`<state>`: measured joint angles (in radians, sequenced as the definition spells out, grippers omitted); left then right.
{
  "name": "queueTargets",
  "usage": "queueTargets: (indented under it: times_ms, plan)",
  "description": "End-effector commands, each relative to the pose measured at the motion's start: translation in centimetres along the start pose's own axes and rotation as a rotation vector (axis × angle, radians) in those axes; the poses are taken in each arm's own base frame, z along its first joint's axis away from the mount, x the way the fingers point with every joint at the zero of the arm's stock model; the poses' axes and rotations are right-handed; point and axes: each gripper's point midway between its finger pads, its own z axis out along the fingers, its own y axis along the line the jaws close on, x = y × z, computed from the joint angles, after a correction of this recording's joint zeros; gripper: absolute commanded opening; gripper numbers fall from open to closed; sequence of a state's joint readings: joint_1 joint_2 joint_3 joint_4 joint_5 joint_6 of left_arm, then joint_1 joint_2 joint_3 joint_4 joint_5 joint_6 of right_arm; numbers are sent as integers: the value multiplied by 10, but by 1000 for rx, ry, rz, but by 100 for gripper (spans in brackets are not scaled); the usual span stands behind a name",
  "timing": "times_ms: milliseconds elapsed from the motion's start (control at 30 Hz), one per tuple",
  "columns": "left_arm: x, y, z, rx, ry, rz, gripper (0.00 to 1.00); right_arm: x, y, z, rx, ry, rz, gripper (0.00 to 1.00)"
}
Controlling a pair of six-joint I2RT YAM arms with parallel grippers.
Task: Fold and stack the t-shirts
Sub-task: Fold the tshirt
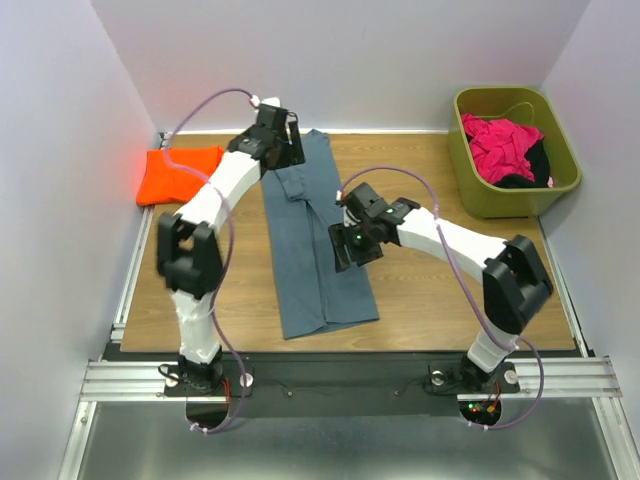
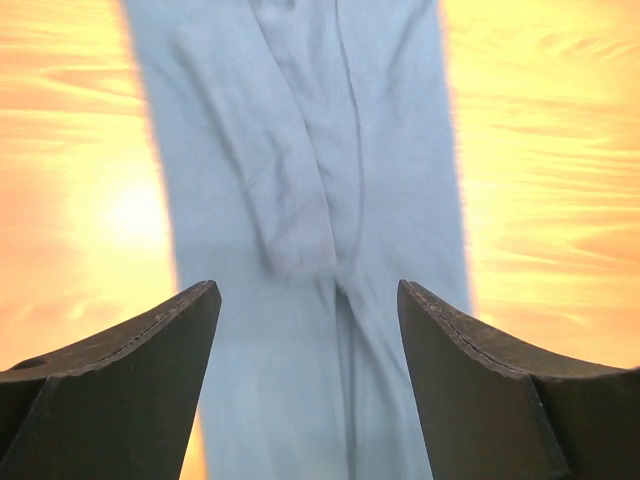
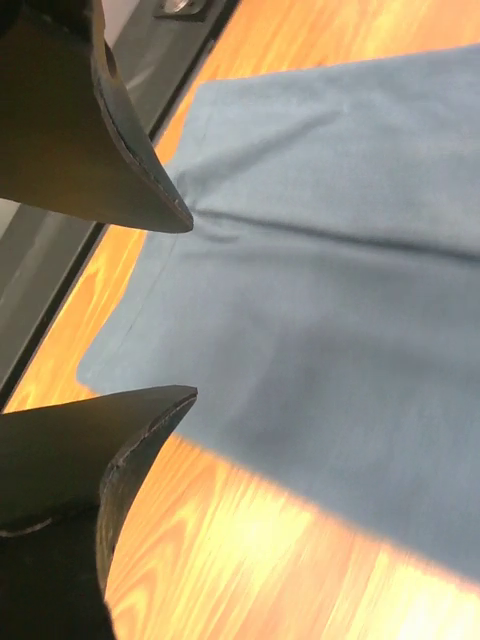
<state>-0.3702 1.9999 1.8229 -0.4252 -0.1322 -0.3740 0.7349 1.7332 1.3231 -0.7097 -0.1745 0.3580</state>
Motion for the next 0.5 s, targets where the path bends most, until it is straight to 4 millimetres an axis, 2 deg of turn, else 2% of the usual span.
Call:
queueTargets:
  times_ms: [0,33,67,100,133,167,200,233,300,333,400,467]
  plan:
    - [4,20,-90,-57,-24,-67,83,17,-21,-7,65,10,43,66]
    - [24,17,-100,-50,14,-73,82,30,-26,-4,76,36,55,65]
    - [55,29,-114,-61,57,-71,82,35,-27,-5,77,40,70,64]
    - [74,30,-123,-49,85,-73,81,37,-27,-9,74,34,79,63]
    - [121,37,-124,-62,174,-64,80,47,-31,-8,81,52,90,62]
    - [131,38,-143,-33,176,-72,80,51,-32,-8,77,60,105,62]
    - [149,42,-150,-29,210,-84,79,55,-32,-10,76,60,113,61]
    - [182,50,-162,-35,262,-87,79,63,-36,-8,86,77,126,61]
    - [211,56,-173,-22,311,-105,76,70,-38,-7,87,89,138,61]
    - [241,61,-178,-18,377,-99,75,73,-39,-7,93,93,143,61]
    - [262,61,-191,1,415,-120,75,79,-41,-6,96,106,150,61]
    - [284,72,-200,-24,457,-128,74,80,-43,-6,105,101,154,60]
